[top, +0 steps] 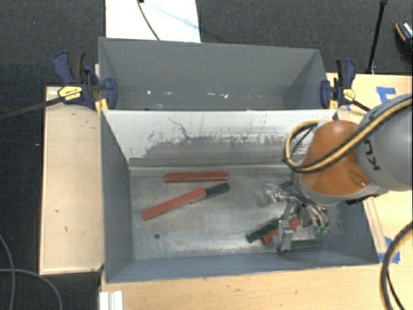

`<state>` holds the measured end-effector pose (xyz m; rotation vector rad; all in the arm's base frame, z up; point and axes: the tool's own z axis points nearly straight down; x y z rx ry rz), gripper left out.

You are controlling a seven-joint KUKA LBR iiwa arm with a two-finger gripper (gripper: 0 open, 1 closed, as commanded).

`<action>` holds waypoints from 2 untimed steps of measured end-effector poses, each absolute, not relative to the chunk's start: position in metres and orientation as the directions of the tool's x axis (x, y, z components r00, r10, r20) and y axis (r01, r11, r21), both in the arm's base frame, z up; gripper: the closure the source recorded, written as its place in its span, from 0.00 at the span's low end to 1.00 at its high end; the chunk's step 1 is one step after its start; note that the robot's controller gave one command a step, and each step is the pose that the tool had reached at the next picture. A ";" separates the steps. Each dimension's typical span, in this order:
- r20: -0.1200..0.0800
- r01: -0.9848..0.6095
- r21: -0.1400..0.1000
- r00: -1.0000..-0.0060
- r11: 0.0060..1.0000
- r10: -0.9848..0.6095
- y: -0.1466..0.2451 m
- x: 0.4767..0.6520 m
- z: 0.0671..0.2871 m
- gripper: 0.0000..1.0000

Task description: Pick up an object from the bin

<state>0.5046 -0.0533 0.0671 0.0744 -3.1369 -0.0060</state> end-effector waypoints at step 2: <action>0.001 -0.603 0.002 -0.798 0.798 -0.603 -0.057 0.554 0.074 1.00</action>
Offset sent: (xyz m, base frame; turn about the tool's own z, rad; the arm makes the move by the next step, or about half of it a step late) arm 0.0000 0.0000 0.0000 0.0000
